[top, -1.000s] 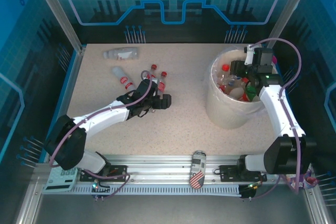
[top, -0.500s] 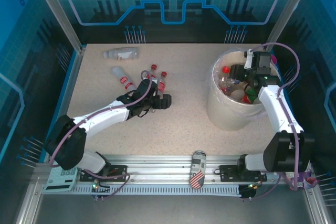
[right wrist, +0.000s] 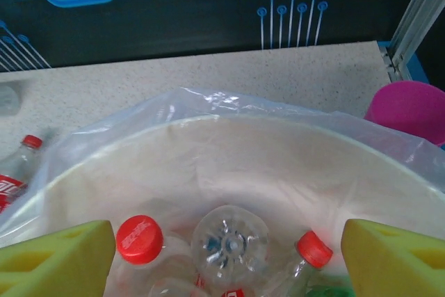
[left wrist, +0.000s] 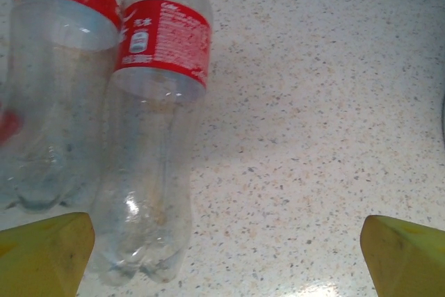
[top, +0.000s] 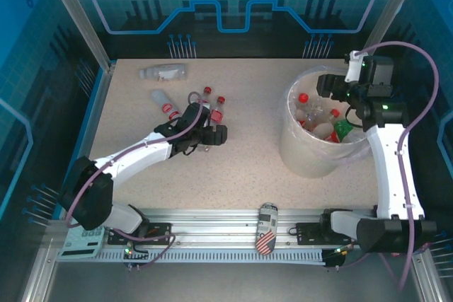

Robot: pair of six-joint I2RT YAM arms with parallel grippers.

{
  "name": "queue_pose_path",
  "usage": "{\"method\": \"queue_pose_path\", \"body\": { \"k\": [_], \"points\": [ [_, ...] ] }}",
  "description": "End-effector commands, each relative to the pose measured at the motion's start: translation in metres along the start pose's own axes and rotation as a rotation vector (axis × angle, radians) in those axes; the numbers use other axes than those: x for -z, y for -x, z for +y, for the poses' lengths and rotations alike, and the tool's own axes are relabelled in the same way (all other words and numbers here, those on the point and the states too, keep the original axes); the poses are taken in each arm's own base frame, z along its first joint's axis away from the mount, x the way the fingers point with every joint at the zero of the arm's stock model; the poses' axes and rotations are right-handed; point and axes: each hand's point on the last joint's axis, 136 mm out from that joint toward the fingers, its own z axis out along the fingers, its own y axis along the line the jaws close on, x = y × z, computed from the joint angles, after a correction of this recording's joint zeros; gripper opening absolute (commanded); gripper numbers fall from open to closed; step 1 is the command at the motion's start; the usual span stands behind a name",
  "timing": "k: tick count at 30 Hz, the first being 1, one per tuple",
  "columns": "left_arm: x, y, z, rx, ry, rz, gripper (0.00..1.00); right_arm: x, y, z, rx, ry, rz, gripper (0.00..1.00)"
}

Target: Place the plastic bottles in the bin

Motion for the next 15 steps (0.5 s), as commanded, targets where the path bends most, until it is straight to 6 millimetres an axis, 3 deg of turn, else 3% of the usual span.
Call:
{"method": "queue_pose_path", "body": {
  "k": [1,5,9,11,15],
  "points": [
    [0.016,0.007,0.025,0.073,0.059,-0.006,0.99,0.02,-0.004,0.022,0.011,0.106,0.004,0.86],
    [0.019,0.003,0.053,0.202,0.103,-0.002,0.99,0.031,-0.006,0.041,0.003,0.21,-0.011,0.86],
    [0.02,0.001,0.065,0.163,0.154,0.001,0.99,0.033,-0.01,0.052,-0.006,0.277,-0.008,0.86],
    [0.019,0.003,0.065,0.121,0.169,0.021,0.99,0.033,-0.013,0.055,-0.01,0.292,-0.001,0.86],
    [0.01,0.006,0.044,0.042,0.118,0.064,0.96,0.032,-0.019,0.054,-0.014,0.287,0.008,0.86]
  ]
}}
